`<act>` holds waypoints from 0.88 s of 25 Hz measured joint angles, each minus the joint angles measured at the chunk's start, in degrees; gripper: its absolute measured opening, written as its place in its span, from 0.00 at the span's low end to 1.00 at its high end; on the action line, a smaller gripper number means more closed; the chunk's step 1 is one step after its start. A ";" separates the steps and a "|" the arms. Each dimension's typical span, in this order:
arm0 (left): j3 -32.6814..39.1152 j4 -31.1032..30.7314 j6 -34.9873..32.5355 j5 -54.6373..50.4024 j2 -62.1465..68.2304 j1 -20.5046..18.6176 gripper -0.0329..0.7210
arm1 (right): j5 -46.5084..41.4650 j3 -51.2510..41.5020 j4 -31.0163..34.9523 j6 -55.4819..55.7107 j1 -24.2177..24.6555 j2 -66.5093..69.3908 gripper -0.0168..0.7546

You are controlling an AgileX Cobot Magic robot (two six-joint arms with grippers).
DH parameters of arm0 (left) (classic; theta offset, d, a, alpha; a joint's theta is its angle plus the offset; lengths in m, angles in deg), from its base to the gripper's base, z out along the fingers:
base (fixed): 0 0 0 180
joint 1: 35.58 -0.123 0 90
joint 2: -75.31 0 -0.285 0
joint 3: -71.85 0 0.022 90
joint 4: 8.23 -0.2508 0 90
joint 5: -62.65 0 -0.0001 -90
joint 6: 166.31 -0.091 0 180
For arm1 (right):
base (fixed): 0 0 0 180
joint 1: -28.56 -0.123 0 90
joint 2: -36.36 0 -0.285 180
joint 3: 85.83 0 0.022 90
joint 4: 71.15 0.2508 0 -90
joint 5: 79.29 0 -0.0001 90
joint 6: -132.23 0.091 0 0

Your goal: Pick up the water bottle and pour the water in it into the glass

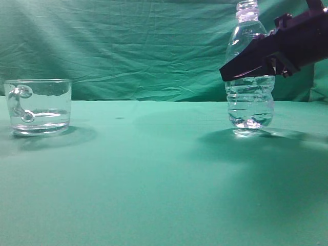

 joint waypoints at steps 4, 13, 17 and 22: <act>0.00 0.00 0.00 0.00 0.00 0.00 0.04 | 0.00 0.00 0.00 0.77 0.00 0.00 0.43; 0.00 0.00 0.00 0.00 0.00 0.00 0.04 | 0.95 0.22 0.51 3.79 0.00 0.00 0.72; 0.00 0.00 0.00 0.00 0.00 0.00 0.04 | 0.95 0.22 0.51 5.22 0.00 -1.40 0.72; 0.00 0.00 0.00 0.00 0.00 0.00 0.04 | -1.05 0.22 1.48 5.58 0.00 -8.48 0.75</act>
